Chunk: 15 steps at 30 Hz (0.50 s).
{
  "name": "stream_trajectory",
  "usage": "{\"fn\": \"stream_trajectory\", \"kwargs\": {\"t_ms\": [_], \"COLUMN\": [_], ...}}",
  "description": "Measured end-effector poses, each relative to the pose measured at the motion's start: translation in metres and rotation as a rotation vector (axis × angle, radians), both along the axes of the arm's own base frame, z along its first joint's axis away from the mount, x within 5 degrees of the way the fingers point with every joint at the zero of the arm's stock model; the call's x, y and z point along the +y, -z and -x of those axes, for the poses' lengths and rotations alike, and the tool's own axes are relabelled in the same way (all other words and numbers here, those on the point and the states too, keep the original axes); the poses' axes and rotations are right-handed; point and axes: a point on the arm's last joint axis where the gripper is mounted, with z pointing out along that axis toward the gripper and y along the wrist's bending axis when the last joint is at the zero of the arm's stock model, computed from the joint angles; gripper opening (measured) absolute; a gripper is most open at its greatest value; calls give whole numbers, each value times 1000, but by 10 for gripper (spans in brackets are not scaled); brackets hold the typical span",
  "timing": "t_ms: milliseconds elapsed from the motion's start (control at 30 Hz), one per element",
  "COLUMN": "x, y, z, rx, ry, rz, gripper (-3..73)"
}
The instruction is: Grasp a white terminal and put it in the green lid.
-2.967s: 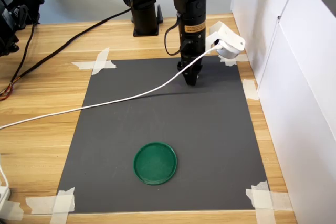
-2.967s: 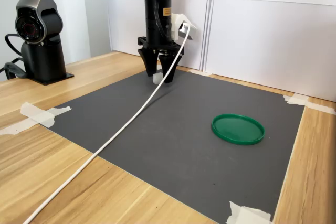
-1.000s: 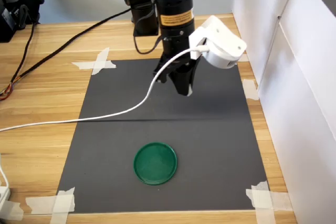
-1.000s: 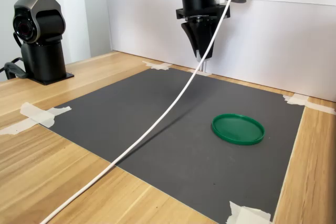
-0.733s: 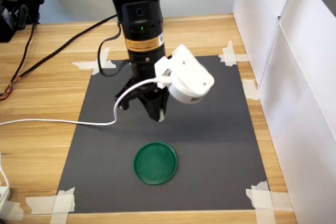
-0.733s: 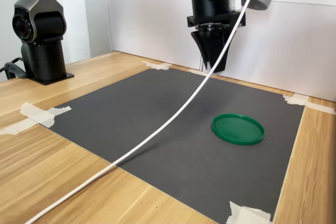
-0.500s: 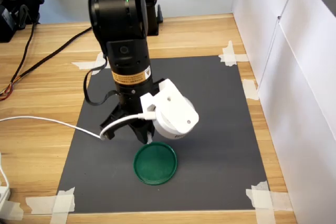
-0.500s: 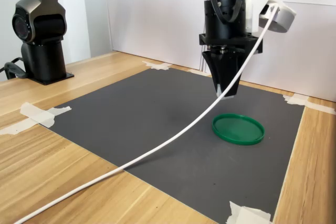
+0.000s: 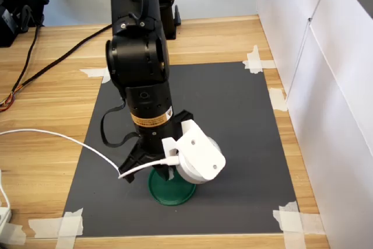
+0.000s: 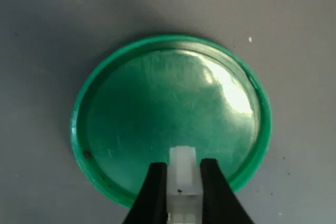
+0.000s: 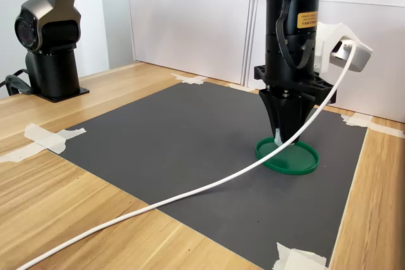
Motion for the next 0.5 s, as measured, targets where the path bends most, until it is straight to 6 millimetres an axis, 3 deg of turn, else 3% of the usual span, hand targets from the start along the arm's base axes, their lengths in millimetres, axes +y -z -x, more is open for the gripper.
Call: {"fn": "stream_trajectory", "kwargs": {"t_ms": [300,500], "x": [0,3], "y": [0,-15], "z": [0,-1], "rx": [-4,-73], "ry": [14,37], "rz": [-5,-61], "gripper": [477,530]}}
